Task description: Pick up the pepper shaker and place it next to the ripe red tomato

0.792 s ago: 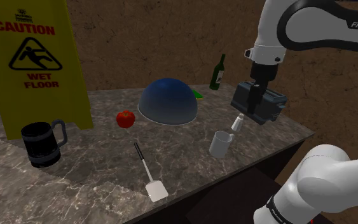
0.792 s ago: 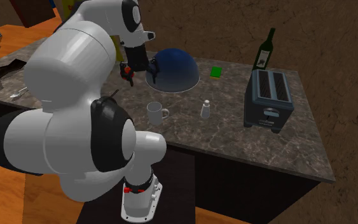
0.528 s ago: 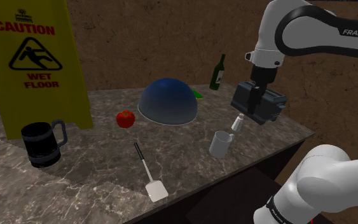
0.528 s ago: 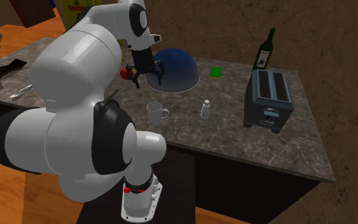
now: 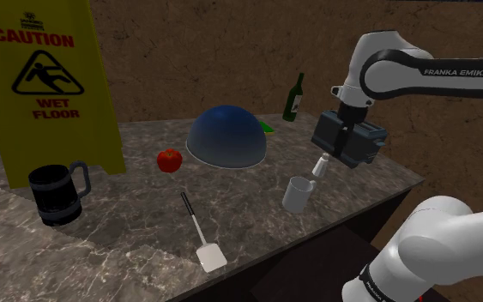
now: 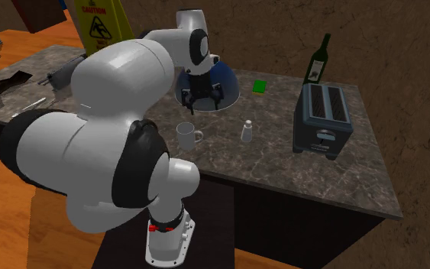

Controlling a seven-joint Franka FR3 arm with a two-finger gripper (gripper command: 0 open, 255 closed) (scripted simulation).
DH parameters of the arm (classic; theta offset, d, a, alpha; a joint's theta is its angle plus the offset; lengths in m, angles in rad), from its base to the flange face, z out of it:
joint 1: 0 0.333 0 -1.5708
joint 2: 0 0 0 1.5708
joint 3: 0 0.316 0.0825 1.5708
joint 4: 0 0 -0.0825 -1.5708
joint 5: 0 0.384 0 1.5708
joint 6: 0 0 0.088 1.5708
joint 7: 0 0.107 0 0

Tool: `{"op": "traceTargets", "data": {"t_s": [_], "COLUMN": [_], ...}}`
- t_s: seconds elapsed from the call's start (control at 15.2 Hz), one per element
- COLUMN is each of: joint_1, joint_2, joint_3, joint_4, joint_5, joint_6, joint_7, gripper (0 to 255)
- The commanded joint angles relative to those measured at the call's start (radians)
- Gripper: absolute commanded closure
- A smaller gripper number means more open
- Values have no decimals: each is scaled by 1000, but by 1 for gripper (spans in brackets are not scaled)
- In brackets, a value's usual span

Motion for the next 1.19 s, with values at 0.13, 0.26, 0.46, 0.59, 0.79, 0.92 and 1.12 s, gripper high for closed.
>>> {"op": "traceTargets", "data": {"t_s": [0.13,0.26,0.46,0.59,0.79,0.92,1.12], "joint_1": [-17,-22,-22,-17,0,18,35], "joint_2": [78,127,214,279,387,466,545], "joint_3": [-95,-144,-217,-267,-343,-393,-437], "joint_4": [-17,-14,2,20,59,92,118], "joint_5": [-54,-74,-91,-91,-68,-34,14], "joint_6": [139,207,310,377,475,537,599], "joint_7": [-92,-138,-211,-264,-351,-420,-487], "gripper": [0,0,0,0,0,0,0]}}
